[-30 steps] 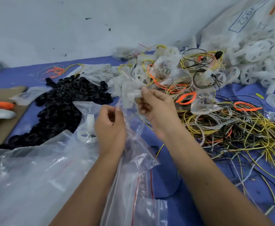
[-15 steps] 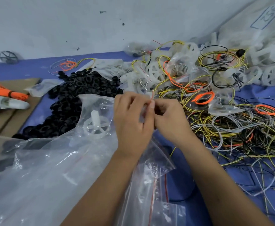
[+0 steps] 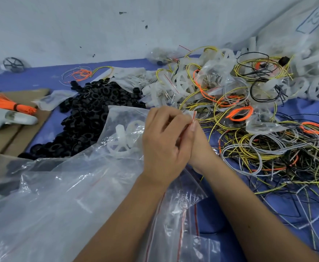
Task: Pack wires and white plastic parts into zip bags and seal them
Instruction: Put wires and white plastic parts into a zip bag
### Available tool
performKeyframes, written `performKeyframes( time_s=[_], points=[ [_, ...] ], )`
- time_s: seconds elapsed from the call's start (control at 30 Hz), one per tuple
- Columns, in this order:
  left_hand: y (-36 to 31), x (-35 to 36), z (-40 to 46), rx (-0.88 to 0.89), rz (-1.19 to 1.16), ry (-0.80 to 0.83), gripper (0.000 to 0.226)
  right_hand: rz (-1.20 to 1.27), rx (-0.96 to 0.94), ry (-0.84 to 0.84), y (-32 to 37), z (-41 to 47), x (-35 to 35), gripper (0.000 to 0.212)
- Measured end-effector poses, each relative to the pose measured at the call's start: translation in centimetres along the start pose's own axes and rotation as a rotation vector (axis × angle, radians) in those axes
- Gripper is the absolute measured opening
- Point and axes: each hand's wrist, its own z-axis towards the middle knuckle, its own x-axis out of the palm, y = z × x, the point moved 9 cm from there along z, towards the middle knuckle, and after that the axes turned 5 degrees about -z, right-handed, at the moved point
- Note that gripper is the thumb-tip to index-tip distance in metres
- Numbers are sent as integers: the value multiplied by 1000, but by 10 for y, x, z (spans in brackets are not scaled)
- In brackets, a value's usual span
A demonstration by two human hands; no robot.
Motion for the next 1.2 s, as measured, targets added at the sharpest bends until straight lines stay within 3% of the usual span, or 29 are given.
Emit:
performKeyframes(
  time_s=[0.1,0.3,0.37,0.43,0.57,0.67,0.73,0.87,1.03,1.2],
  points=[
    [0,0,-1,-6,5,-1,11,-89,-58,-39,5,-1,-1,37],
    [2,-4,-1,-35,-3,-36,6,-226,-49,123,-2,-4,11,36],
    [4,-1,-2,-64,-11,-22,6,-161,143,127,-24,-5,6,32],
    [9,2,-3,-102,-25,6,6,-217,146,164,-23,-6,3,26],
    [20,7,-5,-186,-65,53,4,-298,41,258,-12,-13,16,26],
    [35,6,-8,-301,-56,47,5,-306,13,74,-14,-6,-2,25],
    [46,7,-10,-376,-67,46,5,-520,-58,15,-9,0,-12,30],
    [59,11,-15,-475,-76,62,12,-607,-107,225,-6,-7,10,48],
    [82,12,-25,-668,-24,55,10,-798,-66,37,-12,1,-10,21],
    [102,18,-34,-833,-28,119,10,-868,-250,-167,10,-4,-21,25]
  ],
)
